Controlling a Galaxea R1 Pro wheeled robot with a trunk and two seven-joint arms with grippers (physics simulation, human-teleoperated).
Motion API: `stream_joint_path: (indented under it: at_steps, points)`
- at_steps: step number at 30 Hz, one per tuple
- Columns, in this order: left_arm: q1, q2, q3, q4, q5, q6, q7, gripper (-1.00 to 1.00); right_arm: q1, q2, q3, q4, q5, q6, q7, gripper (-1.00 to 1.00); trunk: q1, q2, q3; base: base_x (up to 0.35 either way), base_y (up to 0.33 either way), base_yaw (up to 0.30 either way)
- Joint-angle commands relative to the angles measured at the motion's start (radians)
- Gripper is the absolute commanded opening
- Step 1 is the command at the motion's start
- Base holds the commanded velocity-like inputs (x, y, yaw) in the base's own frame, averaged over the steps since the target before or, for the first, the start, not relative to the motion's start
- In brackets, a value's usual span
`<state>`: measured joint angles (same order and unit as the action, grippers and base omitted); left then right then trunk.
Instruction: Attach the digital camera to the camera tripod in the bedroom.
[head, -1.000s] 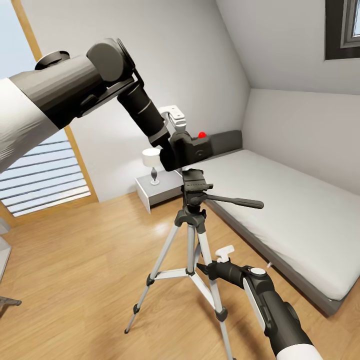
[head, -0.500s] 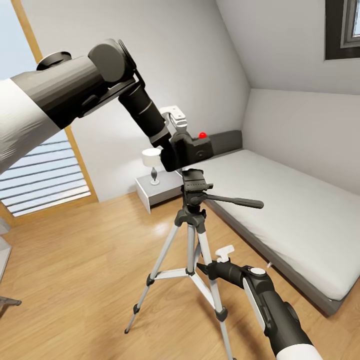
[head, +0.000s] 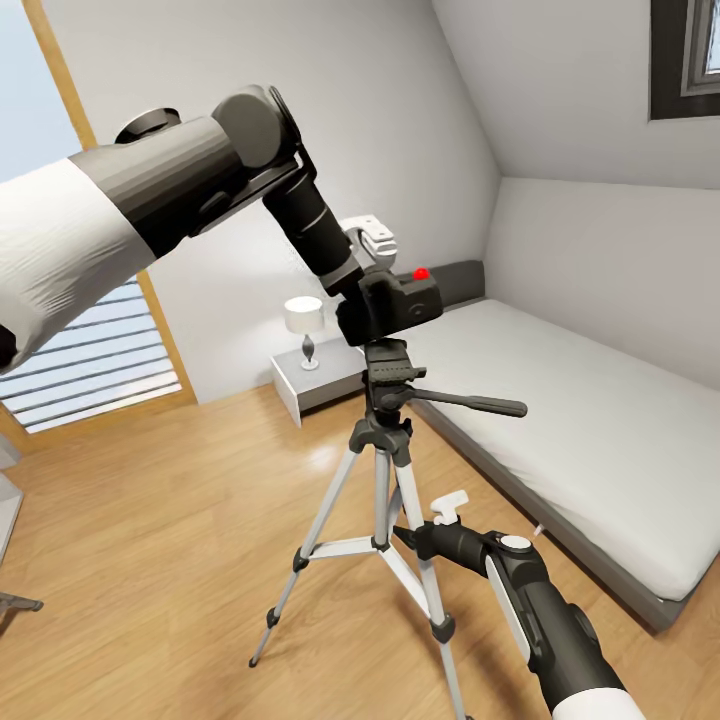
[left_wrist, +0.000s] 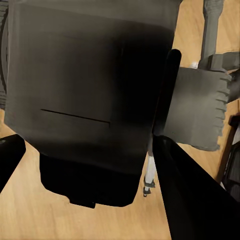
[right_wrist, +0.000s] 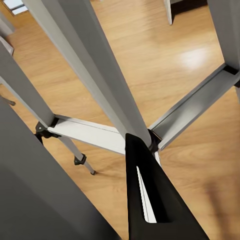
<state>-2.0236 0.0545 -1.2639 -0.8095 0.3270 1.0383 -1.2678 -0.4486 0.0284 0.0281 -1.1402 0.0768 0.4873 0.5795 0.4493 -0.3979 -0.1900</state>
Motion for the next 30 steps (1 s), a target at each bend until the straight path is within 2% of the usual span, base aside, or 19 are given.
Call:
stream_joint_path:
  at_steps: [1, 4, 5, 10, 30]
  points:
    - [-0.002, 0.001, -0.003, 0.0, 0.001, 0.003, -0.004, -1.0, -0.001, 0.001, -0.001, -0.001, 0.008, 0.006, 0.006, -1.0, 0.001, -0.002, -0.002, 0.0, 0.0, 0.0]
    - [-0.003, 0.004, -0.001, -0.003, 0.001, 0.003, -0.005, -1.0, -0.001, 0.001, -0.001, -0.001, 0.008, 0.005, 0.006, -1.0, 0.001, -0.002, -0.002, 0.0, 0.0, 0.0]
    - [-0.002, 0.023, 0.002, -0.016, 0.002, 0.004, -0.007, -1.0, -0.001, 0.001, -0.001, -0.001, 0.008, 0.004, 0.006, -1.0, 0.001, -0.002, -0.002, 0.0, 0.0, 0.0]
    - [-0.002, 0.051, 0.011, -0.063, 0.005, 0.005, -0.022, -1.0, -0.001, 0.001, -0.001, 0.0, 0.008, 0.004, 0.006, -1.0, 0.001, -0.002, -0.002, 0.0, 0.0, 0.0]
    - [-0.002, 0.06, 0.018, -0.091, 0.009, 0.006, -0.025, -1.0, -0.001, 0.002, -0.001, 0.0, 0.006, 0.002, 0.006, -1.0, 0.001, -0.002, -0.002, 0.0, 0.0, 0.0]
